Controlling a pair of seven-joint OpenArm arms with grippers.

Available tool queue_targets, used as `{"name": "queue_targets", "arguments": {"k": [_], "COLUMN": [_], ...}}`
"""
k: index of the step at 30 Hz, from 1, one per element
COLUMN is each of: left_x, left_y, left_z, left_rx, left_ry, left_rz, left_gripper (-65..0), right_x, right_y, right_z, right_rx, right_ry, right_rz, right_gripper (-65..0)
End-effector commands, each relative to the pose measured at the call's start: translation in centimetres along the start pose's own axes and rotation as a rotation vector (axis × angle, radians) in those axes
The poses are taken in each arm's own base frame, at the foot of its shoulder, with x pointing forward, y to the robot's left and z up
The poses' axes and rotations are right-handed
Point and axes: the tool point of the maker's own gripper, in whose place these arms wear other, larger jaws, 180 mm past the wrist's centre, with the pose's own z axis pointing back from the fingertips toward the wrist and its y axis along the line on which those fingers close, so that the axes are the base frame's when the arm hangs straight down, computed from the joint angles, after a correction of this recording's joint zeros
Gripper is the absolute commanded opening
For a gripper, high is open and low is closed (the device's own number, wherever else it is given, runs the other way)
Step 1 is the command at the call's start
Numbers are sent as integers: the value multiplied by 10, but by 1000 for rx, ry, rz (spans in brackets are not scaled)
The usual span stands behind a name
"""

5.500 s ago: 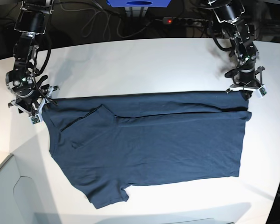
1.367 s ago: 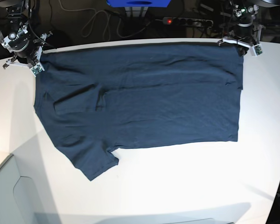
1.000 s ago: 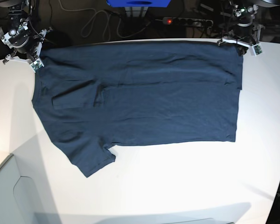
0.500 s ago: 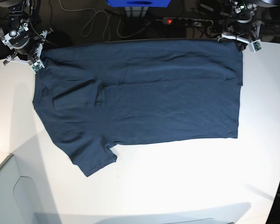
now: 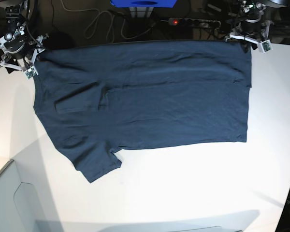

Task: Fold the T-shirt properly
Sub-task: 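Release the edge and move both grippers along the shirt sides toward the hem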

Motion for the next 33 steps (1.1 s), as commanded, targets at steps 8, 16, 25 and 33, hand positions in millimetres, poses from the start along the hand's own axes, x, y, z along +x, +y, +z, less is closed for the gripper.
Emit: {"name": "queue_targets", "arguments": {"k": [8, 16, 25, 33], "left_x": [58, 144, 221, 233], "left_y": [-1, -4, -20, -40], "left_z": [22, 22, -2, -86], "left_rx": [5, 29, -11, -75], "left_ry": [-167, -411, -588, -484], "left_rz": [-33, 22, 94, 137], "left_gripper": [-309, -306, -306, -305], "right_x": [25, 77, 104, 117], "right_y": [-34, -56, -74, -68], "right_z": [6, 7, 9, -1], "right_rx": [-90, -145, -181, -149], "right_ry": [-61, -184, -246, -261], "right_rz": [-3, -53, -72, -66], "right_gripper": [-273, -271, -269, -269]}}
